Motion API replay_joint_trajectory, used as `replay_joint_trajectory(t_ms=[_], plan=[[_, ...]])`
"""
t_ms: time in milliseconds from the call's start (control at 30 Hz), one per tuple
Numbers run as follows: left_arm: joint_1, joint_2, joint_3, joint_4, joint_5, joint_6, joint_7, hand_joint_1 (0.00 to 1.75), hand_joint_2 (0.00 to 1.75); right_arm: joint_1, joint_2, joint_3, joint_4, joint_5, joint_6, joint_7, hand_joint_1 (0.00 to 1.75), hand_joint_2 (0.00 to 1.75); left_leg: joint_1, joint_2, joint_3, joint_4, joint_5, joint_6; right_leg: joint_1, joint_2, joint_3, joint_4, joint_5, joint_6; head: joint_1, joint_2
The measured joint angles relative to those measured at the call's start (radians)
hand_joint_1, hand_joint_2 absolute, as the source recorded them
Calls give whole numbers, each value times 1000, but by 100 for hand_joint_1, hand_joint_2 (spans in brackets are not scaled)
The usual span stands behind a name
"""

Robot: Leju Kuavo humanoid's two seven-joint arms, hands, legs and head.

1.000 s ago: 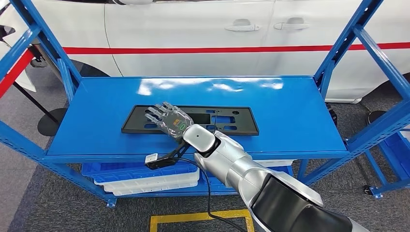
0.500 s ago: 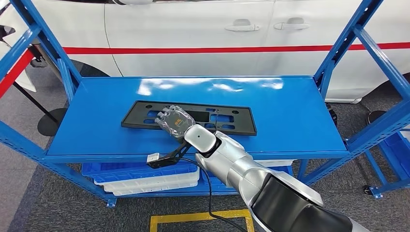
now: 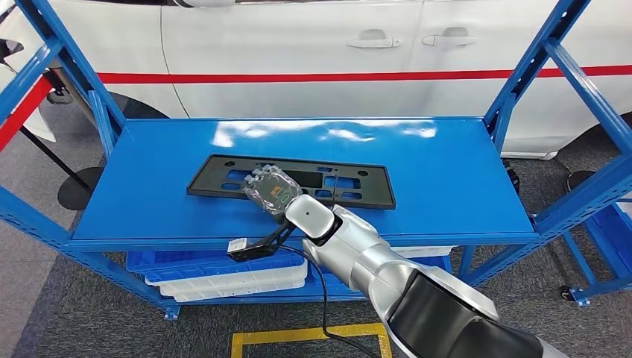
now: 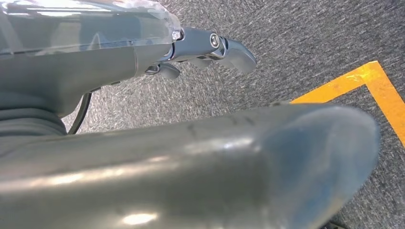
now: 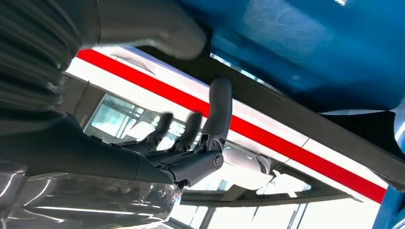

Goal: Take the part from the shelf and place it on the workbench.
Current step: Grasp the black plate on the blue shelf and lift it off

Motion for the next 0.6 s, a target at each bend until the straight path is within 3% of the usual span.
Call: replay_joint_trajectory(t_ms=[600], plan=[[0, 0, 0, 0, -2, 4, 2, 0, 0, -6, 0, -8, 0, 30, -3, -2, 0, 175, 0, 0, 0, 0, 0, 0, 0, 0, 0, 0, 0, 0, 0, 0]])
